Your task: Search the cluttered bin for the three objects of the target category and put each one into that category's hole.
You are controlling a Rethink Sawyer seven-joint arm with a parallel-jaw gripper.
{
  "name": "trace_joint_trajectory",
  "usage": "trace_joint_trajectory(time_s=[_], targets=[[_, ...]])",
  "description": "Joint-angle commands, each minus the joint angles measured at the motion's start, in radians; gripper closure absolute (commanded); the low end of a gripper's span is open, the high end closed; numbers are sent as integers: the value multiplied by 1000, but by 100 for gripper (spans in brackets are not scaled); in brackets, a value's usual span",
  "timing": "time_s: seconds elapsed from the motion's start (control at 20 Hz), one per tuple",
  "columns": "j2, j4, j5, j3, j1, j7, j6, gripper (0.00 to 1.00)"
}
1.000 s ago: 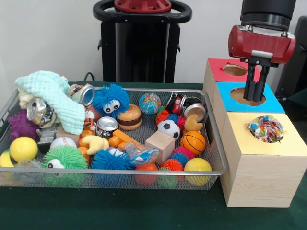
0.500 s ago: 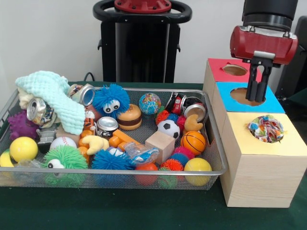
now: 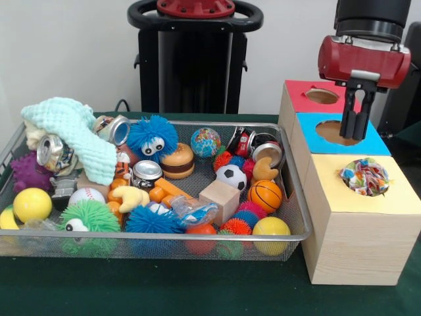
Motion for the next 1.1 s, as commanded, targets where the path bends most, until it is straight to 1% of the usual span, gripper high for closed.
trace_joint_trajectory(time_s=[0.05,1.1], targets=[[63,7,-9,74,1,173,-57,100],[100,10,16,38,31,202,-158,100]])
